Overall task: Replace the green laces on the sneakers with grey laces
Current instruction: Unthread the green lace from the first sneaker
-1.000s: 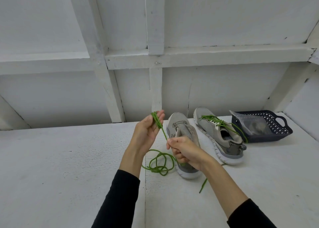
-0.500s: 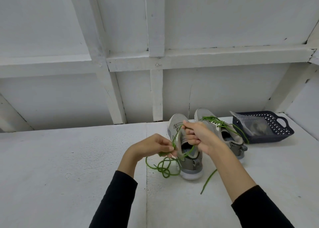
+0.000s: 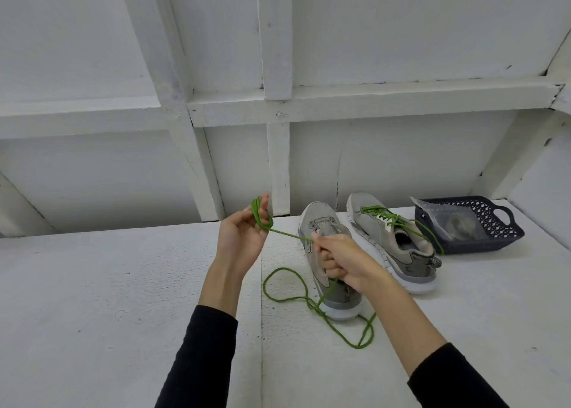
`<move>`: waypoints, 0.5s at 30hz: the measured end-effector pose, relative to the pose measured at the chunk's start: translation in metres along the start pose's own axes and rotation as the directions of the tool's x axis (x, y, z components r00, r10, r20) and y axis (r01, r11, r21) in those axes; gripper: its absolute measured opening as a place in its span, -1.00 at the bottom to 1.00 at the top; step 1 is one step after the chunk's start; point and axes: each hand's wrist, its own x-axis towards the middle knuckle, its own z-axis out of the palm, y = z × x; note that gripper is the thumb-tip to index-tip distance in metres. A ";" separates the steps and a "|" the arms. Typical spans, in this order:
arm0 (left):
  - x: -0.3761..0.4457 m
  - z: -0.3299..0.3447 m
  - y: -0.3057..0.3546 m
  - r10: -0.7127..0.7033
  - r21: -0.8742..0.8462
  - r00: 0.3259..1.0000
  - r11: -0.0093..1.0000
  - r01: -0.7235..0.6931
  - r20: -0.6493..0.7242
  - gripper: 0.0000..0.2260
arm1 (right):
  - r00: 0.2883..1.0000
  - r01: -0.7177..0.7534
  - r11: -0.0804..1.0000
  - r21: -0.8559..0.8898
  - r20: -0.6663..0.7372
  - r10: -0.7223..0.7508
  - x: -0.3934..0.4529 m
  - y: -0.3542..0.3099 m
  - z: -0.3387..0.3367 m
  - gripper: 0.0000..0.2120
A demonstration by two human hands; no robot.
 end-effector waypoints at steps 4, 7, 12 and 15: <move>-0.006 0.001 -0.001 -0.225 0.638 0.963 0.766 0.080 0.149 -0.70 | 1.000 0.012 0.983 0.184 -0.029 -0.006 0.009 -0.013 -0.009 -0.71; -0.005 0.002 -0.010 -0.380 0.960 0.922 0.278 0.040 0.072 -0.67 | 0.997 0.071 0.984 0.161 -0.043 -0.065 0.007 -0.024 -0.007 -0.73; 0.008 0.005 -0.013 0.011 0.894 1.000 0.447 -0.027 0.025 -0.72 | 0.974 0.222 0.973 -0.068 0.064 -0.218 -0.015 -0.024 0.013 -0.73; 0.011 0.007 -0.016 -0.009 0.562 1.000 0.827 -0.005 0.022 -0.72 | 0.974 0.198 0.956 -0.216 0.151 -0.167 -0.018 -0.009 0.021 -0.70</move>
